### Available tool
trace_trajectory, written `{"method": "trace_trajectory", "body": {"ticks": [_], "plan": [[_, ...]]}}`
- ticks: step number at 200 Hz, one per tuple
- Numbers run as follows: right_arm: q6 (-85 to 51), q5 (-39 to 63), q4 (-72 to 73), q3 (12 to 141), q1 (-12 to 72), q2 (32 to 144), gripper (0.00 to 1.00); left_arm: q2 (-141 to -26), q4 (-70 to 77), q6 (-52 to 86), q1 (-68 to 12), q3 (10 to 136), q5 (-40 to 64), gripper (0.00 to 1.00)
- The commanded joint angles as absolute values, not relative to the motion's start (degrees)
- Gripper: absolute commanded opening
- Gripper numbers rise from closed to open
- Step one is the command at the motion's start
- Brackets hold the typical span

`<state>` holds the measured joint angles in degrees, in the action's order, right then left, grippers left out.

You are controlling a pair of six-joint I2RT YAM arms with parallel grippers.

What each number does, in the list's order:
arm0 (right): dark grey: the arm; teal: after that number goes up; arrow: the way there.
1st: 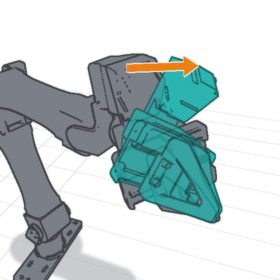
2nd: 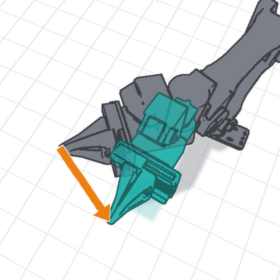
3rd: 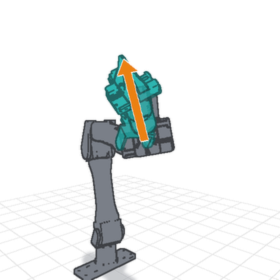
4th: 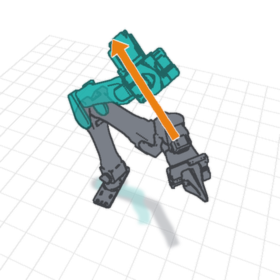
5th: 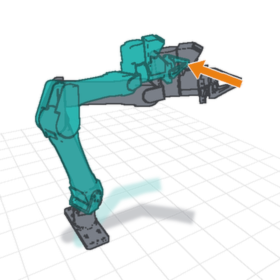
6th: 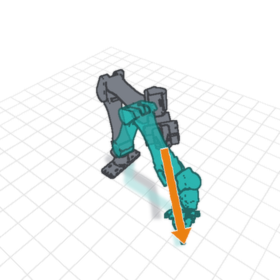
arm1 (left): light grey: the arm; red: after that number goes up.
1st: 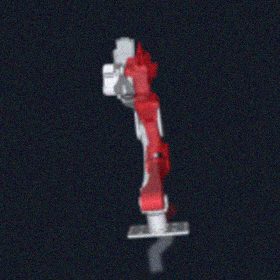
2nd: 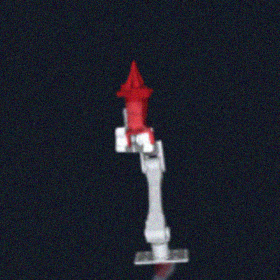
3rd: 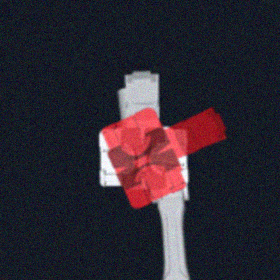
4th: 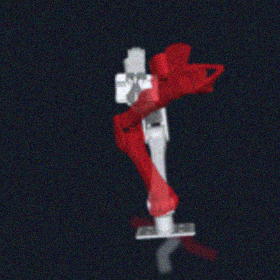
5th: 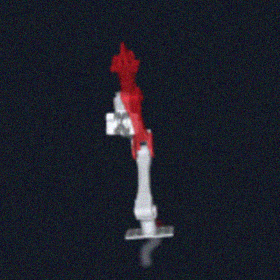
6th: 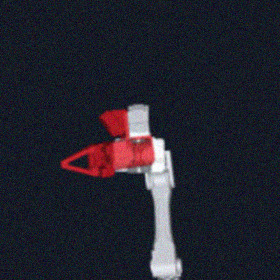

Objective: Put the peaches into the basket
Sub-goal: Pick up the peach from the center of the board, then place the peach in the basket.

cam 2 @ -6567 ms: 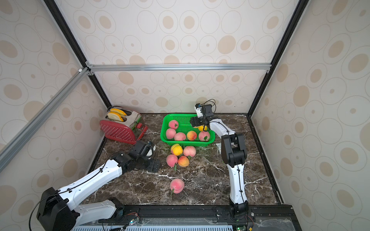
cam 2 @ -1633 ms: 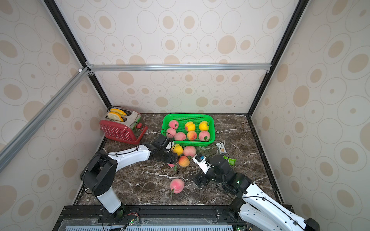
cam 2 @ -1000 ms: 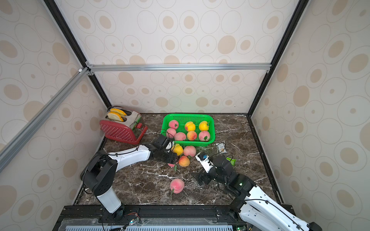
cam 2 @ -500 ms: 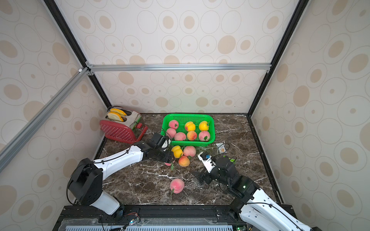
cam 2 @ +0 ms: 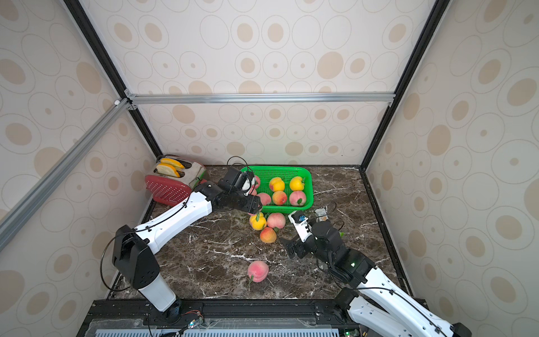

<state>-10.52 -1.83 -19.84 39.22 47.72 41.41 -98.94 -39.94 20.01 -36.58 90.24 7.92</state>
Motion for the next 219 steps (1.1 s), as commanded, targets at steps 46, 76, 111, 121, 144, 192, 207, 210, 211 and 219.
{"method": "trace_trajectory", "body": {"ticks": [46,76,111,121,144,192,207,210,211,219], "plan": [[-11.9,-1.8,-17.8,40.6,47.7,40.8,0.99,-111.7,-43.3,17.8,-34.1,109.0,7.9,0.74],[-12.1,-1.3,-17.1,40.1,47.6,40.7,0.99,-118.2,-42.7,17.0,-33.1,115.8,8.0,0.74],[-12.0,-1.4,-16.7,39.3,47.7,38.8,0.99,-124.5,-42.9,14.9,-32.0,123.9,7.7,0.75],[-11.7,-2.5,-16.0,38.7,47.7,37.9,1.00,-125.7,-43.0,14.9,-31.5,125.6,8.3,0.75],[-10.9,-6.2,-14.6,37.9,47.7,37.4,1.00,-127.5,-42.5,14.5,-30.7,127.8,9.1,0.75],[-10.0,-3.3,-12.2,40.5,45.0,43.3,1.00,-131.0,-44.5,10.9,-30.1,132.9,7.9,0.77],[-9.8,-1.2,-12.1,42.3,43.1,46.6,1.00,-132.2,-44.5,10.8,-29.7,133.9,8.5,0.77],[-9.8,-0.8,-11.9,42.6,42.9,47.3,1.00,-132.4,-44.4,10.8,-29.7,134.1,8.6,0.77],[-9.7,-0.7,-11.9,42.6,42.7,47.4,1.00,-132.5,-44.4,10.8,-29.6,134.2,8.5,0.77],[-9.5,-0.1,-11.5,43.2,41.8,48.7,1.00,-133.1,-44.3,10.8,-29.4,134.7,8.7,0.77]]}}
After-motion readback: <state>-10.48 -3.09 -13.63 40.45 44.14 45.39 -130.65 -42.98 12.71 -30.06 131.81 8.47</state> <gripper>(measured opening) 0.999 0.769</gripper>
